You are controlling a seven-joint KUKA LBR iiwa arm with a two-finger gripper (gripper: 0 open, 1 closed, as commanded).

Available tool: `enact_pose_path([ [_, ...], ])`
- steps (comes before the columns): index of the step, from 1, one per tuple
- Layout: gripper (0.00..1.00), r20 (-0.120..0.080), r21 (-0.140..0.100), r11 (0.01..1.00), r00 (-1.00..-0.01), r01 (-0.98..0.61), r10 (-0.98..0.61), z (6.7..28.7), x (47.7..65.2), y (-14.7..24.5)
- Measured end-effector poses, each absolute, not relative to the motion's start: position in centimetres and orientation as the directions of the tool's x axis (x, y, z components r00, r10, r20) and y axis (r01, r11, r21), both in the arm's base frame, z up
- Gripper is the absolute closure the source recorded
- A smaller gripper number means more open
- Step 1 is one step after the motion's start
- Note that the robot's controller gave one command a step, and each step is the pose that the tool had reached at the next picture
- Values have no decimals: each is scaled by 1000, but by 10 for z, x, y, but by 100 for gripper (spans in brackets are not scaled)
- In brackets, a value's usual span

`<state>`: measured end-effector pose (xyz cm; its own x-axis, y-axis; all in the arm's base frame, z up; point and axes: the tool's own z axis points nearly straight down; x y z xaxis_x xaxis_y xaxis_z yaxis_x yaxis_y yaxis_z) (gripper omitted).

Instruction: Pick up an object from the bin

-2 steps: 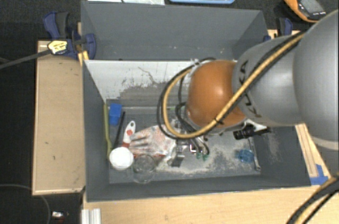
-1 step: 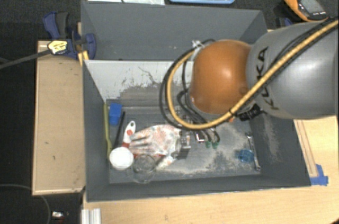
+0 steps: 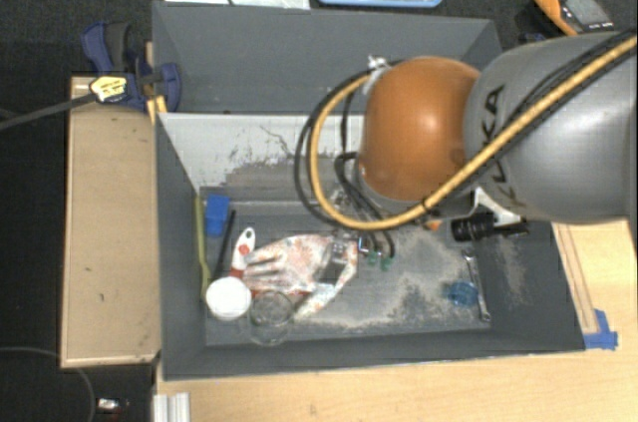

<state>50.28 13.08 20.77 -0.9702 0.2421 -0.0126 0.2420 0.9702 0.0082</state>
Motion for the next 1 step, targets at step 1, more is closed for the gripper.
enact_pose_path([
  [1, 0, -17, 9, 987, -987, 161, 161, 142, 506, 156],
])
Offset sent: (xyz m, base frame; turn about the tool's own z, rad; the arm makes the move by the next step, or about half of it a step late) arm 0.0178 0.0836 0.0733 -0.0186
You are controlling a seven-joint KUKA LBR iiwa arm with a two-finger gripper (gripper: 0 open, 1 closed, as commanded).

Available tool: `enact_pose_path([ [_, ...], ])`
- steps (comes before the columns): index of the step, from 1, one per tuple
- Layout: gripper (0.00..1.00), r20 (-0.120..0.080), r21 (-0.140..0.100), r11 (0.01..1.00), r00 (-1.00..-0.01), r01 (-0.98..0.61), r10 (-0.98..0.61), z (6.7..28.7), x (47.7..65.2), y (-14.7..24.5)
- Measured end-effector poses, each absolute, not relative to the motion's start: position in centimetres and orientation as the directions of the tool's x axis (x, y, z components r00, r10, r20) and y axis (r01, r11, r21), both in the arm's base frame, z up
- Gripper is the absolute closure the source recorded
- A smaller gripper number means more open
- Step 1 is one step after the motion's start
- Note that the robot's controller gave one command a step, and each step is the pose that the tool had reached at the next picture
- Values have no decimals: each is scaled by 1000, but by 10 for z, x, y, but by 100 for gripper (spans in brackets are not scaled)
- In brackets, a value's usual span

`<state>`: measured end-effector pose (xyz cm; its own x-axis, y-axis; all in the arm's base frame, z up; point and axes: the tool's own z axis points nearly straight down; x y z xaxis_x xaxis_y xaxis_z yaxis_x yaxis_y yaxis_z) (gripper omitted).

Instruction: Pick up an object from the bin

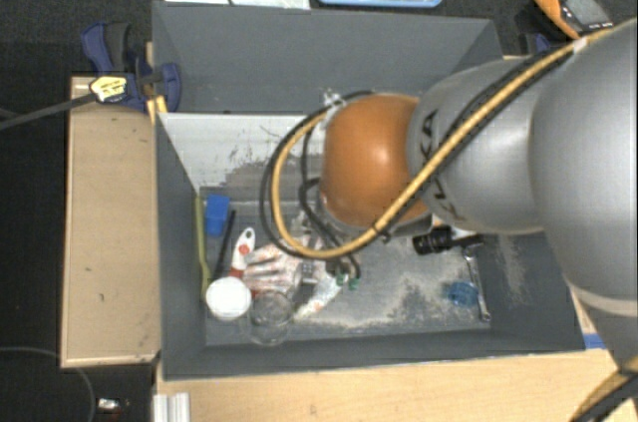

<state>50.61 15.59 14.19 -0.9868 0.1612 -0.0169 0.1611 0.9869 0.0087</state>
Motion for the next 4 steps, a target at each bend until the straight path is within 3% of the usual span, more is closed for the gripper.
enact_pose_path([
  [1, 0, -6, 3, 987, -987, 162, 162, 164, 508, 176],
  [2, 0, -14, 6, 998, -998, 69, 69, 195, 533, 163],
  [3, 0, -3, 2, 998, -998, 66, 66, 214, 528, 147],
  [4, 0, -14, 3, 992, -992, -127, -127, 239, 497, 142],
])
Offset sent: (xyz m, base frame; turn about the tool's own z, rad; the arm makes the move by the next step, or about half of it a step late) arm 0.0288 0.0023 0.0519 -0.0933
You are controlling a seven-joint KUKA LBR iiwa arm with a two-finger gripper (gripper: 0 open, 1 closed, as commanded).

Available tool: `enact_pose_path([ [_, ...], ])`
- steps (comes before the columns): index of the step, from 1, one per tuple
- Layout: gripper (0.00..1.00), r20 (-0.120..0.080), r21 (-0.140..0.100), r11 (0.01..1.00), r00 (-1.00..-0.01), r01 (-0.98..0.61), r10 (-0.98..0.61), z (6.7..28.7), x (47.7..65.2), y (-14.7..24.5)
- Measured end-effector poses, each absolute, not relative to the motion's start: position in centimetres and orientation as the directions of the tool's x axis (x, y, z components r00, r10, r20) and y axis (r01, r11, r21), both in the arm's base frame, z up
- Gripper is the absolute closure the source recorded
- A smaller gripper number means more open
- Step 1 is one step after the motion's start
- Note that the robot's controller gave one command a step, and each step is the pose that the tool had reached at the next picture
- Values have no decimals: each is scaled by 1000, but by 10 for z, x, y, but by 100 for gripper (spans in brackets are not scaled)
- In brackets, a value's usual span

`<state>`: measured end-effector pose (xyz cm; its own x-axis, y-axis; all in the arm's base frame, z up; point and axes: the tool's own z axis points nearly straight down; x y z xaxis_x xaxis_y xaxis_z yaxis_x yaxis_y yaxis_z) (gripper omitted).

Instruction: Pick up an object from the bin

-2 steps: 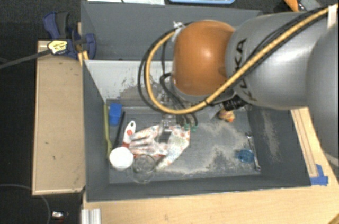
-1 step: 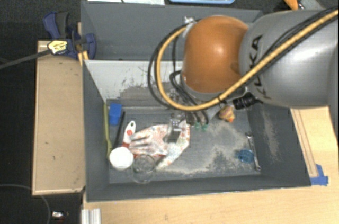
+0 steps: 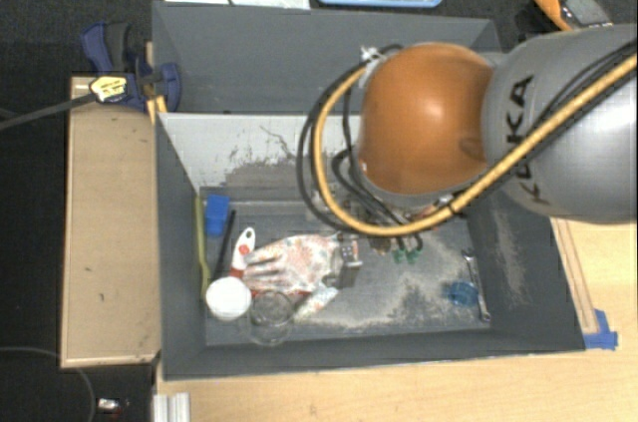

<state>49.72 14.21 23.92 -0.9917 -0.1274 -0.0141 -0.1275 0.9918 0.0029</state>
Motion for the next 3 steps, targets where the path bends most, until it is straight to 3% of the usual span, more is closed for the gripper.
enact_pose_path([
  [1, 0, -19, 3, 992, -992, -124, -124, 179, 504, 131],
  [2, 100, -22, 6, 996, -996, -91, -91, 74, 529, 143],
  [3, 100, -22, 6, 996, -996, -90, -90, 74, 529, 143],
])
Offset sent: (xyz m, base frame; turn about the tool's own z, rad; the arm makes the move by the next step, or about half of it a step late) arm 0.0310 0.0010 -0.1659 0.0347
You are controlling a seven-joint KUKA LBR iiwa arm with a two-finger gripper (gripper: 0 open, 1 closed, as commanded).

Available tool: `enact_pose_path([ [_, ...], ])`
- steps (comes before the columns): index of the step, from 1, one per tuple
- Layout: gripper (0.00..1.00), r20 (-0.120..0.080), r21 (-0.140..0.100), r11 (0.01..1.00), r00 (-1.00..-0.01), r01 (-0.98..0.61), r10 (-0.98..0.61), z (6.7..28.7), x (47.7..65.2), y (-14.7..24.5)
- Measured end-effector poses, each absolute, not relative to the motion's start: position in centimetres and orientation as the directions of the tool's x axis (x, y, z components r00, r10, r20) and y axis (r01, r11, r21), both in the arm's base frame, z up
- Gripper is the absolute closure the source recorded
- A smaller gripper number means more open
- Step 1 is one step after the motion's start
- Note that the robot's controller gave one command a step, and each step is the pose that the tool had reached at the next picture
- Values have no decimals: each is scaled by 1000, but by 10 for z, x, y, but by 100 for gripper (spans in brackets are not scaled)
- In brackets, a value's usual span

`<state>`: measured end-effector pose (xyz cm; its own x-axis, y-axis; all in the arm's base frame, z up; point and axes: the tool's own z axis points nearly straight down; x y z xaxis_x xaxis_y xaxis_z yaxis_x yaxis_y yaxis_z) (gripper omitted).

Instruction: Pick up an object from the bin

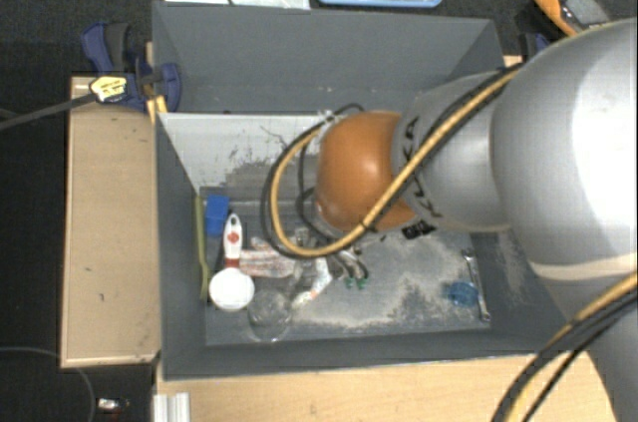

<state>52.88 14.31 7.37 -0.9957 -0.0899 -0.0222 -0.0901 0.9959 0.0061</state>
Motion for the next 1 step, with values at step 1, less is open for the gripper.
enact_pose_path([
  [1, 100, -19, 4, 991, -990, -137, -137, 121, 483, 157],
])
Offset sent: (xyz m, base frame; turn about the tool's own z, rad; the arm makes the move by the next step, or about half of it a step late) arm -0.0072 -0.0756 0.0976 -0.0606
